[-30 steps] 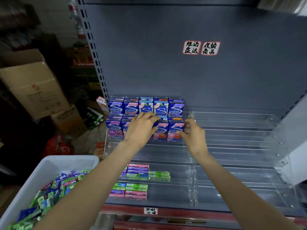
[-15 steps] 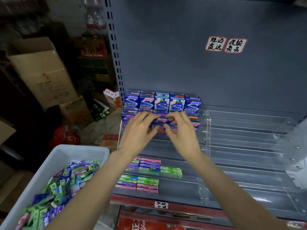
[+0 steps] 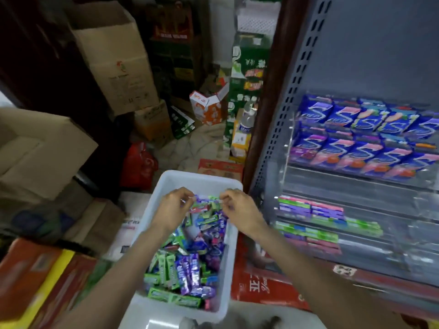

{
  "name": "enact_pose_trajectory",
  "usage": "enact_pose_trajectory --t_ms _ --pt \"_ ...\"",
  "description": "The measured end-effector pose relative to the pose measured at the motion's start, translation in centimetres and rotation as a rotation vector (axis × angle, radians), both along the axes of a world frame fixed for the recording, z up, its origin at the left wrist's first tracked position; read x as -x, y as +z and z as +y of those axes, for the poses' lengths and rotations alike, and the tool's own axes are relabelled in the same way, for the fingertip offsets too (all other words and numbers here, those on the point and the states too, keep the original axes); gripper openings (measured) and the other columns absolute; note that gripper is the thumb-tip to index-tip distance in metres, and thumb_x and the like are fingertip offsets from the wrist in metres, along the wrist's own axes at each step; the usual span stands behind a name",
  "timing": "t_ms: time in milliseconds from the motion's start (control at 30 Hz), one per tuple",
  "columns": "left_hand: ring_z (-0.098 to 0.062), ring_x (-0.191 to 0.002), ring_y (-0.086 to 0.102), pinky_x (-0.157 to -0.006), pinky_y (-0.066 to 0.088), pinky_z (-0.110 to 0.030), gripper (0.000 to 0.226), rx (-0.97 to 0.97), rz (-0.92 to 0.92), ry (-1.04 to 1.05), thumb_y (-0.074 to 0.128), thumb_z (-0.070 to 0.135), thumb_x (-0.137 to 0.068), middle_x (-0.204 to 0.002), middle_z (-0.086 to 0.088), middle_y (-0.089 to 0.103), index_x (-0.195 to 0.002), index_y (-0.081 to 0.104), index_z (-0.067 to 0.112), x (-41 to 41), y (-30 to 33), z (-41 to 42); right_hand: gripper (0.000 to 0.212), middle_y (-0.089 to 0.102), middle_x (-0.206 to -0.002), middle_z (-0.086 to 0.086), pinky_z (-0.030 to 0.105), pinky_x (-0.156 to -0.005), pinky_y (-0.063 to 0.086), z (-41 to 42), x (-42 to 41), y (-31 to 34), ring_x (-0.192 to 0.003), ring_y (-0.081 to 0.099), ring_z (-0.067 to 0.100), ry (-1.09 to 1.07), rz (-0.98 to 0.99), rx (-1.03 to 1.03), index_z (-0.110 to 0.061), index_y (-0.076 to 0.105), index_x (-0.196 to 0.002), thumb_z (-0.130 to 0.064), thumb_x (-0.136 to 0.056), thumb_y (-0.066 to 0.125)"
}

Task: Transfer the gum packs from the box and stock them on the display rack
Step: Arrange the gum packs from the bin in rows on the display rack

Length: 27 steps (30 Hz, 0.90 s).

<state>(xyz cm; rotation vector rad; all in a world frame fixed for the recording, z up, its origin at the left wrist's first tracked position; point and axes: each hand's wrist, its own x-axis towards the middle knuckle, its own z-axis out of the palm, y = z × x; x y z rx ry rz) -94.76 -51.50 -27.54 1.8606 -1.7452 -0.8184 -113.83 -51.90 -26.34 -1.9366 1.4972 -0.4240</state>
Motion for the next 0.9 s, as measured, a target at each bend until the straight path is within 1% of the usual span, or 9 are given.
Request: enact_pose_trajectory --t_ms 100,200,333,400,467,567,700,800,900 --pt "-0.026 -0.087 0.065 -0.067 0.037 -0.023 0.016 -0.107 -0.051 -0.036 0.055 0.016 -0.094 -0.096 -0.012 0.069 -0.099 0.065 0.004 -3.8 -3.2 -0.9 0.029 0.055 -0.119 0.016 0.039 -0.094 0.045 -0.5 -2.9 -4.3 -0.111 0.056 0.031 -0.052 0.085 -0.165 -0.005 0.055 -0.119 -0.009 -0.09 0.052" --pt "-0.03 -0.095 0.063 -0.079 0.045 -0.029 0.014 -0.2 -0.07 -0.109 0.054 0.012 -0.094 -0.103 -0.013 0.066 -0.103 0.064 0.008 -5.4 -6.1 -1.8 0.049 0.04 -0.141 0.016 0.034 -0.106 0.033 -0.9 -4.2 -7.3 -0.13 0.038 0.031 -0.099 0.17 -0.261 -0.008 0.039 -0.137 -0.01 -0.091 0.054" --pt "-0.027 -0.111 0.055 -0.101 0.036 -0.032 0.035 -0.274 -0.152 -0.26 0.052 0.016 -0.095 -0.122 -0.01 0.059 -0.13 0.053 0.017 -4.9 -9.2 -2.6 0.073 0.018 -0.154 0.009 0.034 -0.118 0.007 -2.3 -5.4 -10.9 -0.144 0.011 0.025 -0.042 0.358 -0.241 -0.016 0.016 -0.149 -0.016 -0.09 0.059" --pt "-0.023 -0.117 0.053 -0.105 0.033 -0.031 0.04 -0.299 -0.132 -0.311 0.05 0.016 -0.096 -0.129 -0.006 0.056 -0.136 0.048 0.022 -4.5 -10.7 -3.3 0.076 0.014 -0.156 0.007 0.039 -0.118 0.008 -3.0 -6.0 -12.3 -0.145 0.008 0.025 -0.017 0.425 -0.215 -0.021 0.015 -0.149 -0.019 -0.088 0.061" --pt "-0.024 -0.121 0.051 -0.105 0.037 -0.034 0.046 -0.313 -0.078 -0.347 0.051 0.013 -0.095 -0.134 -0.005 0.052 -0.139 0.044 0.023 -4.3 -12.3 -4.0 0.073 0.019 -0.153 0.005 0.042 -0.117 0.015 -3.6 -6.3 -13.5 -0.143 0.014 0.026 -0.007 0.44 -0.208 -0.024 0.026 -0.146 -0.021 -0.085 0.066" --pt "-0.025 -0.123 0.049 -0.107 0.036 -0.035 0.051 -0.294 -0.093 -0.377 0.054 0.011 -0.092 -0.137 -0.005 0.049 -0.14 0.043 0.023 -4.5 -13.6 -4.8 0.068 0.03 -0.145 0.003 0.041 -0.114 0.024 -3.8 -6.4 -14.5 -0.136 0.028 0.026 -0.031 0.457 -0.154 -0.024 0.039 -0.139 -0.019 -0.079 0.071" --pt "-0.025 -0.124 0.048 -0.105 0.035 -0.03 0.05 -0.227 -0.166 -0.383 0.061 0.014 -0.088 -0.139 -0.005 0.048 -0.136 0.049 0.02 -4.4 -14.8 -5.5 0.053 0.04 -0.136 0.002 0.033 -0.113 0.023 -4.1 -6.3 -15.3 -0.131 0.034 0.025 -0.064 0.423 -0.071 -0.022 0.051 -0.131 -0.018 -0.082 0.069" --pt "-0.026 -0.118 0.05 -0.101 0.04 -0.034 0.049 -0.175 -0.204 -0.356 0.066 0.017 -0.084 -0.13 -0.006 0.053 -0.131 0.053 0.019 -3.9 -15.4 -5.8 0.046 0.05 -0.128 0.005 0.035 -0.115 0.02 -4.2 -6.4 -15.6 -0.126 0.04 0.025 -0.095 0.345 -0.029 -0.022 0.058 -0.125 -0.016 -0.081 0.069" --pt "-0.028 -0.115 0.051 -0.097 0.042 -0.036 0.044 -0.166 -0.246 -0.332 0.065 0.019 -0.085 -0.124 -0.009 0.056 -0.127 0.054 0.019 -3.5 -15.8 -6.1 0.042 0.057 -0.124 0.008 0.041 -0.112 0.028 -4.3 -6.5 -15.5 -0.119 0.048 0.029 -0.127 0.27 0.032 -0.02 0.06 -0.123 -0.01 -0.083 0.065"
